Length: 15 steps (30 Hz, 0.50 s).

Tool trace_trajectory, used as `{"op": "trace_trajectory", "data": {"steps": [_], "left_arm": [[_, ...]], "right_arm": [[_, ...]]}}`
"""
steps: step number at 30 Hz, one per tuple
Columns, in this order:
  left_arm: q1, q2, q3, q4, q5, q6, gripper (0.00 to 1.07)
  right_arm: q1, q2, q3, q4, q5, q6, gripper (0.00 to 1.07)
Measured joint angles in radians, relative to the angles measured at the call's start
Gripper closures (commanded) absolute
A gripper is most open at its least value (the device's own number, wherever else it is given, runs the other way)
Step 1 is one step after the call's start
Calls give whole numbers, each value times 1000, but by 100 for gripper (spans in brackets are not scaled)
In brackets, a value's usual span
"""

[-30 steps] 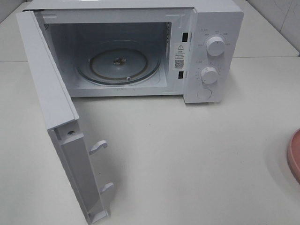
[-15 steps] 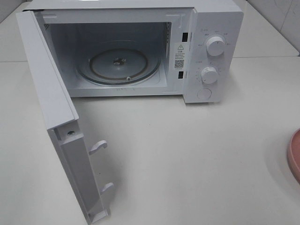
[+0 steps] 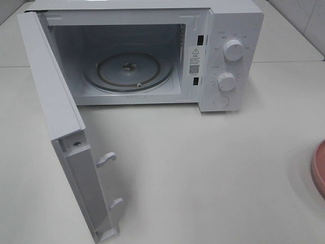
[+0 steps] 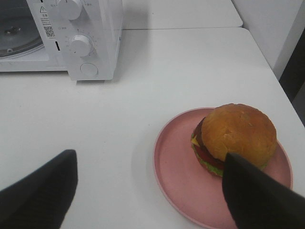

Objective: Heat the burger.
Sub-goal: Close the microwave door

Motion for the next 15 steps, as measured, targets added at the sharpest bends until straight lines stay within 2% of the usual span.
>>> {"op": "trace_trajectory", "data": {"steps": [15], "left_arm": [[0,0,0,0,0,0,16]], "right_arm": [[0,0,0,0,-1,0,32]]}}
